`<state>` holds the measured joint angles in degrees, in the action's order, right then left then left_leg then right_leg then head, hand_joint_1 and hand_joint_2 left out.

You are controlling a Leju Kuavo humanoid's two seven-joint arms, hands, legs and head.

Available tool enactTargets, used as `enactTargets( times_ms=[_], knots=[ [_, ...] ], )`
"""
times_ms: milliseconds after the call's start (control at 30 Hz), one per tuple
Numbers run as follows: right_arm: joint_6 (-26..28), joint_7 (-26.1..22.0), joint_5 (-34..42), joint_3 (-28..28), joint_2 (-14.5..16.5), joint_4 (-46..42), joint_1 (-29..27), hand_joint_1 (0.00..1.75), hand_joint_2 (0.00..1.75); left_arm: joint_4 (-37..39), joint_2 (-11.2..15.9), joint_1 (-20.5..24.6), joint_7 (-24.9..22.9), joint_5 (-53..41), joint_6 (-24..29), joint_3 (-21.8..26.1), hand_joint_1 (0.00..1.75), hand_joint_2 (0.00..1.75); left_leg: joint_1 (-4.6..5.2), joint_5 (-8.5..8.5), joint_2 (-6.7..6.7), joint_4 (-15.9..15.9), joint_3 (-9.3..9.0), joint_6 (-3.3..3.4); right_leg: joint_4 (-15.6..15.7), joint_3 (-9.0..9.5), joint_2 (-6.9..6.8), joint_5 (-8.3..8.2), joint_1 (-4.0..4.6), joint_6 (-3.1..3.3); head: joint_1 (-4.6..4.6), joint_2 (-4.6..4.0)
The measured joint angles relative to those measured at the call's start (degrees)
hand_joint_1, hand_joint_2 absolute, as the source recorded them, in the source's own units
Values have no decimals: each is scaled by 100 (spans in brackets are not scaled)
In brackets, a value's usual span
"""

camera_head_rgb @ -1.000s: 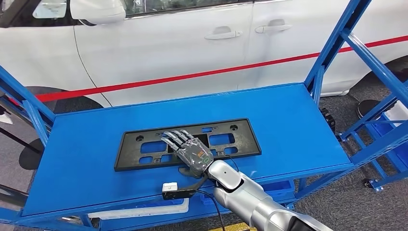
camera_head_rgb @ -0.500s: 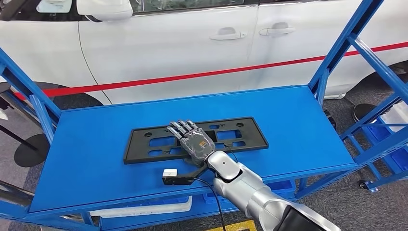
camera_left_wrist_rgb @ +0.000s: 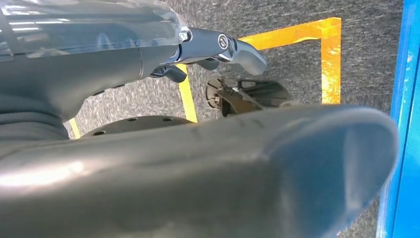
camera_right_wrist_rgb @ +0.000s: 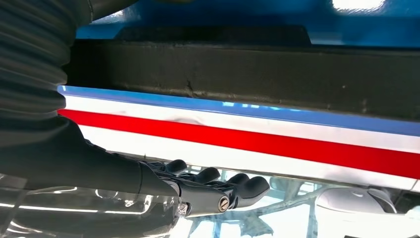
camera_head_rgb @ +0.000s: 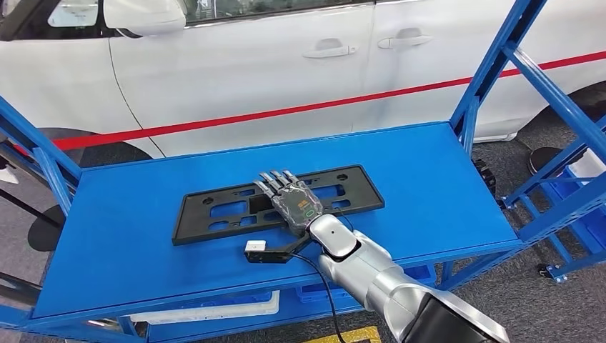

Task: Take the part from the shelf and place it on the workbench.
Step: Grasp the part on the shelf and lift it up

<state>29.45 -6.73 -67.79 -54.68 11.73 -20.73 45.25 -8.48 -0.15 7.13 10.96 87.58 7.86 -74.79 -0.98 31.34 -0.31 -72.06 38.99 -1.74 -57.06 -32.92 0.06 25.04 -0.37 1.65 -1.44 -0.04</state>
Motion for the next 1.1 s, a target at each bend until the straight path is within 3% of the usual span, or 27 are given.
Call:
enactTargets(
  times_ms=[100, 167, 233, 300, 333, 400, 433, 467, 500, 567, 633, 733, 800, 833, 900, 967, 1000, 1033, 1100],
  knots=[
    [-7, 15, -18, 1, 1, 23, 30, 172, 175, 0, 5, 10, 32, 5, -1, 0, 0, 0, 1, -521, 8, 1149, -551, 51, -34, 10, 12, 27, 14, -43, 2, 0],
    [1, 17, -27, 3, -1, 47, 38, 175, 175, 0, 6, 11, 53, 24, -1, 0, 0, 0, 23, -579, 6, 1458, -685, 110, -52, -12, 21, 30, 29, -97, 7, 0],
    [11, 17, -37, 7, -2, 73, 38, 175, 175, 0, 5, 1, 60, 50, 1, 0, 0, 0, 26, -605, 4, 1474, -677, 175, -56, -26, 25, 27, 27, -160, 9, 0],
    [17, 12, -47, 16, -4, 98, 37, 175, 175, 1, 6, 0, 64, 77, 9, 0, 0, 0, 3, -637, 12, 1505, -678, 244, -217, -97, 21, 153, 17, -218, 14, 0],
    [21, 9, -51, 25, -6, 109, 36, 175, 175, 1, 8, 2, 66, 90, 15, 0, 0, 0, -10, -650, 16, 1520, -676, 271, -465, -211, 18, 309, 11, -243, 18, 0],
    [32, 2, -58, 48, -9, 135, 19, 175, 175, 2, 13, -1, 68, 114, 27, 0, 0, 0, -7, -654, 18, 1519, -655, 294, -1247, -587, 14, 692, -3, -277, 26, 0],
    [35, 2, -63, 56, -10, 149, 4, 175, 175, 2, 14, -6, 69, 119, 28, 0, 0, 0, -6, -654, 18, 1516, -647, 295, -1589, -760, 13, 804, -9, -289, 27, 0],
    [38, 4, -69, 65, -11, 161, -8, 175, 175, 2, 14, -11, 72, 124, 29, 0, 0, 0, -7, -653, 16, 1513, -645, 294, -1752, -851, 13, 806, -16, -294, 27, 0],
    [39, 6, -78, 72, -11, 170, -16, 175, 175, 2, 14, -14, 76, 130, 30, 0, 0, 0, -7, -649, 11, 1509, -649, 289, -1671, -821, 12, 687, -24, -290, 27, 0],
    [54, 17, -99, 99, -14, 183, -14, 175, 175, 2, 13, -13, 92, 148, 31, 0, 0, 0, -7, -632, -1, 1499, -670, 264, -944, -483, 9, 261, -36, -259, 27, 0],
    [92, 29, -120, 136, -21, 190, -5, 175, 175, 3, 14, -10, 117, 161, 34, 0, 0, 0, 14, -610, -12, 1479, -668, 214, -266, -173, 10, 22, -16, -219, 26, 0],
    [174, 35, -138, 188, -54, 195, 0, 175, 175, 4, 18, -15, 144, 163, 36, 0, 0, 0, 25, -602, -16, 1483, -656, 117, -104, -120, 22, 22, 11, -152, 20, 0],
    [215, 35, -141, 222, -81, 197, 6, 175, 175, 4, 27, -17, 151, 164, 36, 0, 0, 0, 9, -495, -9, 1364, -620, 55, -66, -94, 17, 6, -9, -77, 19, 0],
    [231, 34, -141, 234, -92, 198, 8, 175, 175, 4, 31, -16, 153, 164, 36, 0, 0, 0, 1, -359, -5, 1150, -530, 32, -45, -80, 10, -1, -19, -43, 18, -1],
    [253, 27, -148, 245, -116, 203, -1, 175, 175, 4, 36, -20, 154, 164, 36, 0, 0, 0, -9, 10, -1, 406, -182, 0, -39, -73, 0, 4, -11, 0, 14, -1],
    [270, 20, -156, 246, -137, 210, -19, 175, 175, 4, 37, -34, 152, 164, 37, 0, 0, 0, -13, 168, -1, -171, 107, -20, -44, -69, -2, 12, 5, 11, 15, 0],
    [278, 20, -157, 246, -144, 213, -25, 175, 175, 4, 38, -40, 151, 164, 38, 0, 0, 0, -13, 82, 0, -155, 109, -21, -47, -60, 0, 17, 10, 11, 15, 0],
    [287, 19, -157, 249, -150, 213, -27, 175, 175, 4, 40, -45, 150, 164, 38, 0, 0, 0, -14, -104, 1, 96, -2, -14, -50, -45, 3, 25, 12, 5, 15, 0],
    [302, 13, -152, 269, -162, 216, -27, 175, 175, 4, 44, -44, 149, 164, 38, 0, 0, 0, -8, -487, 6, 903, -387, 17, -66, -18, 8, 51, 25, -27, 15, 0]
  ],
)
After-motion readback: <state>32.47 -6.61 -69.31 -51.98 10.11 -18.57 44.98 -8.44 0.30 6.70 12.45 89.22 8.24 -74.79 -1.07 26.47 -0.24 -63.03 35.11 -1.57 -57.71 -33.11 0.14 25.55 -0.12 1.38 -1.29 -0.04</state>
